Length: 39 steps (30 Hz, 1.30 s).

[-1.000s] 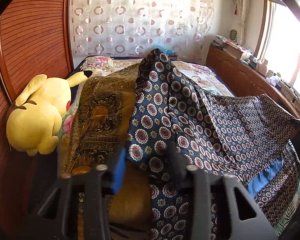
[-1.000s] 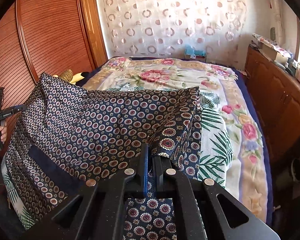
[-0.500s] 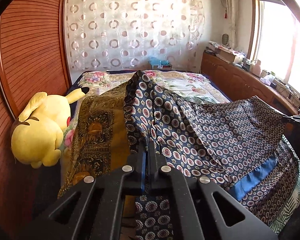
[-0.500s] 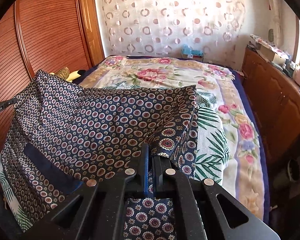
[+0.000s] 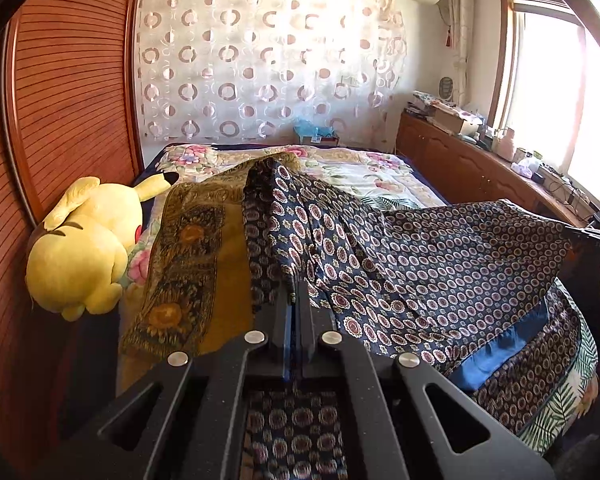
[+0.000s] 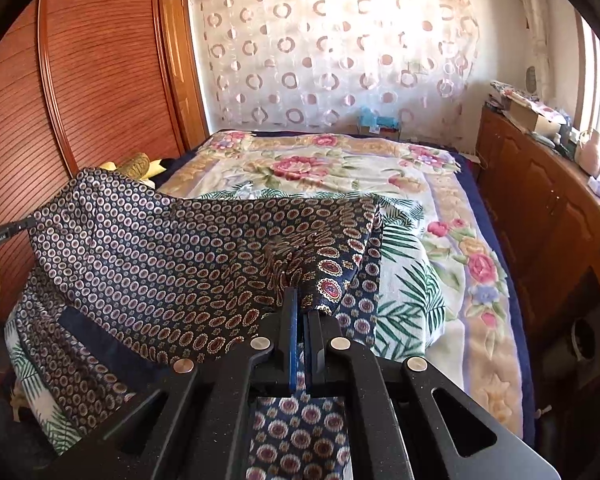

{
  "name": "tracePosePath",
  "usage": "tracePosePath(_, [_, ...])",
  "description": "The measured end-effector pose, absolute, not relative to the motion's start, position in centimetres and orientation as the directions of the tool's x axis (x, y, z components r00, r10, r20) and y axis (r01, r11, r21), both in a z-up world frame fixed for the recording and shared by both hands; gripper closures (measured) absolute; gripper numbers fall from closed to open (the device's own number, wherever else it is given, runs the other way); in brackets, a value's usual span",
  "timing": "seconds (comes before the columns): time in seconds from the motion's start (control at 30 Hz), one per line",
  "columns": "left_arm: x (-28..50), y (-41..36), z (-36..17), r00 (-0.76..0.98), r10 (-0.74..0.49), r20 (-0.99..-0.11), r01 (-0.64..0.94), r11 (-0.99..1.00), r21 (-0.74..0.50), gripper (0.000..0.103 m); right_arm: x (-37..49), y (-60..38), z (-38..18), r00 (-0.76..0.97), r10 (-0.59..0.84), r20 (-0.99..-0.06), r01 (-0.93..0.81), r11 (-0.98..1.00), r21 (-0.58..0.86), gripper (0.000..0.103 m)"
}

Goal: Fold small clothes

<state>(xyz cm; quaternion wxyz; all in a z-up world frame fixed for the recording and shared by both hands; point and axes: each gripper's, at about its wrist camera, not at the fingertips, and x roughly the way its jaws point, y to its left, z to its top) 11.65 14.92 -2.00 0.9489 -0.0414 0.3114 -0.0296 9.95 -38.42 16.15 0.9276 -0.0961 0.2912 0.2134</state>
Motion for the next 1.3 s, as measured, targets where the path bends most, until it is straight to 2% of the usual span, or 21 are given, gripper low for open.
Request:
tracePosePath(0.43, [5.0,14.9,-3.4,0.819,-0.065,-0.569,0.004,0.994,-0.108,0.102,3.7,-40.3,14.0,0.740,0.329,-0.586,-0.443,0.895,-0.058,0.101])
tracePosePath(0.73, [3.5,15.7,-6.6,0.772,-0.049,-0.633,-0.034,0.992,-0.119,0.101,3.3,-41.7,10.0,0.702,0.287,-0.651,-0.403,0.914,-0.033,0.101])
tracePosePath(1.0, [2.9,15.3,-7.9,0.757,-0.031,-0.653,-0.046,0.994,-0.101,0.101,3.9,-40.5,9.7,0.716,0.233,-0.658,-0.366,0.928,-0.070,0.101])
tracePosePath(1.07, [2.9,15.3,-7.9,0.759,-0.033,-0.650,-0.043,0.994,-0.100,0.096,3.4,-39.9,10.0,0.727,0.214,-0.653,-0.359,0.928,-0.096,0.101])
tracePosePath(1.1, [2.9,15.3,-7.9,0.760,-0.034,-0.649,-0.042,0.994,-0.102,0.090,2.9,-39.4,10.0,0.734,0.202,-0.648,-0.354,0.929,-0.111,0.099])
tracePosePath(1.13, [2.9,15.3,-7.8,0.763,-0.043,-0.645,-0.037,0.993,-0.110,0.080,2.6,-39.2,10.1,0.742,0.190,-0.643,-0.347,0.929,-0.126,0.097])
tracePosePath(1.17, [2.7,15.4,-7.6,0.771,-0.064,-0.634,-0.021,0.992,-0.126,0.067,2.1,-39.0,10.1,0.749,0.179,-0.638,-0.341,0.929,-0.140,0.092])
tracePosePath(1.2, [2.5,15.3,-7.5,0.777,-0.074,-0.626,-0.013,0.991,-0.133,0.062,2.1,-38.8,10.3,0.754,0.171,-0.634,-0.338,0.929,-0.151,0.088])
tracePosePath(1.27, [2.4,15.4,-7.2,0.783,-0.074,-0.618,-0.014,0.991,-0.136,0.050,1.9,-38.4,10.5,0.758,0.178,-0.627,-0.346,0.925,-0.155,0.064])
tracePosePath(1.3, [2.3,15.4,-7.1,0.784,-0.074,-0.616,-0.016,0.990,-0.138,0.036,1.8,-38.2,10.6,0.761,0.185,-0.622,-0.350,0.924,-0.153,0.061])
